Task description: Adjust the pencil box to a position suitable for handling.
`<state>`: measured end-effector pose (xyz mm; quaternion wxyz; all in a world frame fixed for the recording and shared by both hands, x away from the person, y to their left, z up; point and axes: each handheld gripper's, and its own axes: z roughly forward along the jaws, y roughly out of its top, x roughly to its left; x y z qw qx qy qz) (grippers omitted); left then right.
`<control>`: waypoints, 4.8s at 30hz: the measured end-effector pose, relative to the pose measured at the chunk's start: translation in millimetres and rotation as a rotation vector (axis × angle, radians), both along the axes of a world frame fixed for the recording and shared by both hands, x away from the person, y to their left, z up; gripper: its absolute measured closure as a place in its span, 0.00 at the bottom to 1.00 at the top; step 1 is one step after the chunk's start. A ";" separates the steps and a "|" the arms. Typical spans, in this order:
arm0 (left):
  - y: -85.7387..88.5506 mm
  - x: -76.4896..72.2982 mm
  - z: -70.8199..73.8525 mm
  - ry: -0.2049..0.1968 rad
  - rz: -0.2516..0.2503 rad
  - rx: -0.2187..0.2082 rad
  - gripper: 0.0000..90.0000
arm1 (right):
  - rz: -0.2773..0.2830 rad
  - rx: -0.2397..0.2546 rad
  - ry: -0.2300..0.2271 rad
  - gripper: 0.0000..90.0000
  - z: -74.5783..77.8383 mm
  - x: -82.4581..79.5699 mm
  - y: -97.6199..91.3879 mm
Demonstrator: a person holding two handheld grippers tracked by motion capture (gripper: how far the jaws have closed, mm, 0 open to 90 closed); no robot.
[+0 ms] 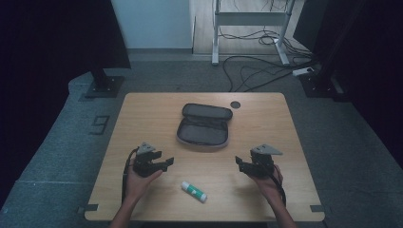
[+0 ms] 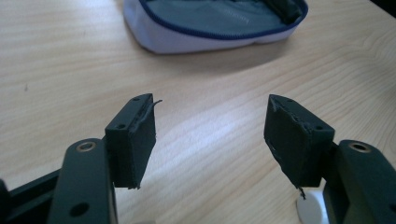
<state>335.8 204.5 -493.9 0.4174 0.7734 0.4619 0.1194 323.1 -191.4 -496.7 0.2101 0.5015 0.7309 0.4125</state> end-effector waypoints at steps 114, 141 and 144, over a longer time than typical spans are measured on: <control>-42.9 140.7 -44.2 0.117 0.150 0.065 0.80 | -0.093 -0.160 0.119 0.87 -39.8 123.7 70.0; -51.0 118.8 -7.9 -0.002 0.096 0.089 0.93 | -0.108 -0.065 0.032 0.96 -16.8 104.6 51.8; -49.5 116.9 -4.2 -0.003 0.093 0.080 0.94 | -0.106 -0.057 0.016 0.96 -11.9 101.3 51.3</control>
